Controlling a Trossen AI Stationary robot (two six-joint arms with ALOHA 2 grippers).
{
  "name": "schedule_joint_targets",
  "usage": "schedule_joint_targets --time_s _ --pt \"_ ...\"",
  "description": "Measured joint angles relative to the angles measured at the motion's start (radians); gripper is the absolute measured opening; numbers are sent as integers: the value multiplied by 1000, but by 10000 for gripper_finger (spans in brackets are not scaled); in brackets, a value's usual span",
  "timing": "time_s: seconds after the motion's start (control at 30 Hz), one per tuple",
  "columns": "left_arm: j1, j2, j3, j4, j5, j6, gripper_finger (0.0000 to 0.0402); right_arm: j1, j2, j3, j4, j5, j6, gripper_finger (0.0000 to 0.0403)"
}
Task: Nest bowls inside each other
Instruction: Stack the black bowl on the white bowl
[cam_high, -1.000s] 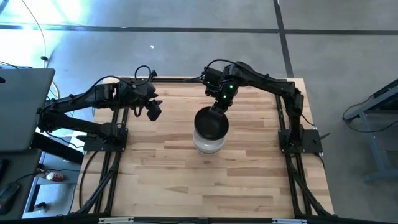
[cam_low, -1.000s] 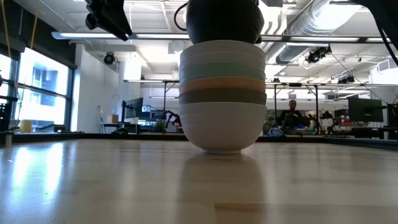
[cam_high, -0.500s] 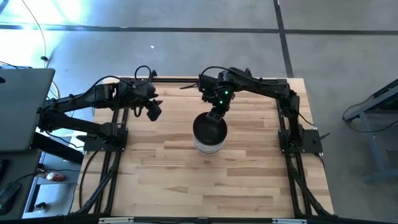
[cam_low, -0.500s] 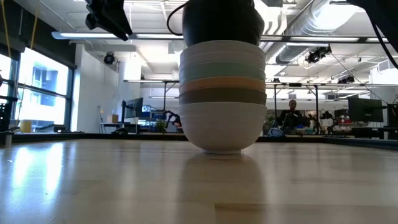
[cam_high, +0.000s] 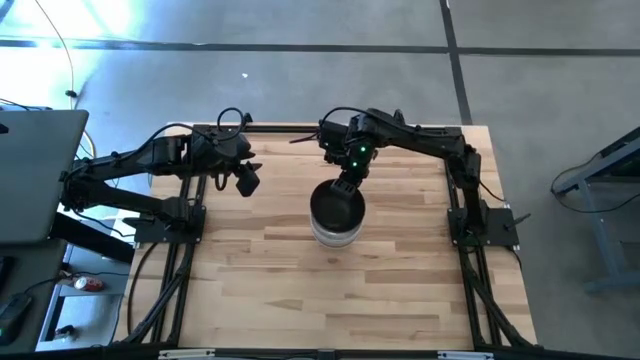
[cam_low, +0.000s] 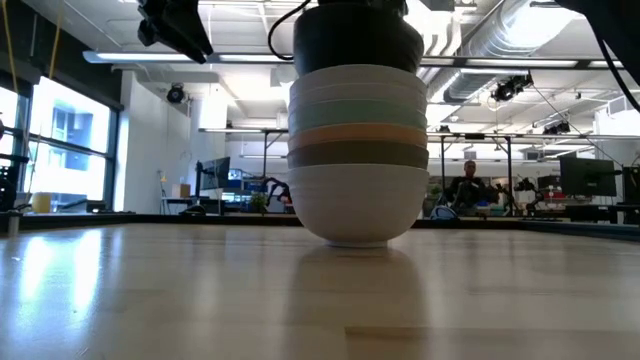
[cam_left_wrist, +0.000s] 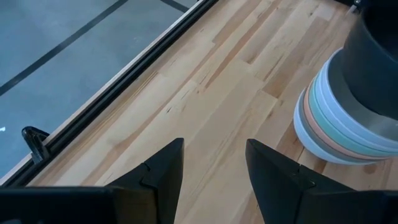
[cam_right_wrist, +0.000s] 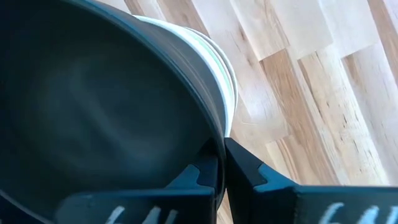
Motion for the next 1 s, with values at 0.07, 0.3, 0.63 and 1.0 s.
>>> schedule_joint_targets --time_s 0.07,0.3,0.63,1.0 --pt "0 0 0 0 0 3 164 0 0 0 0 0 6 0" --pt "0 0 0 0 0 3 164 5 0 0 0 23 6 0" --pt "0 0 0 0 1 0 164 30 -1 -144 -3 24 -5 0" --pt "0 0 0 0 1 -9 164 31 -10 -148 0 26 -26 0"
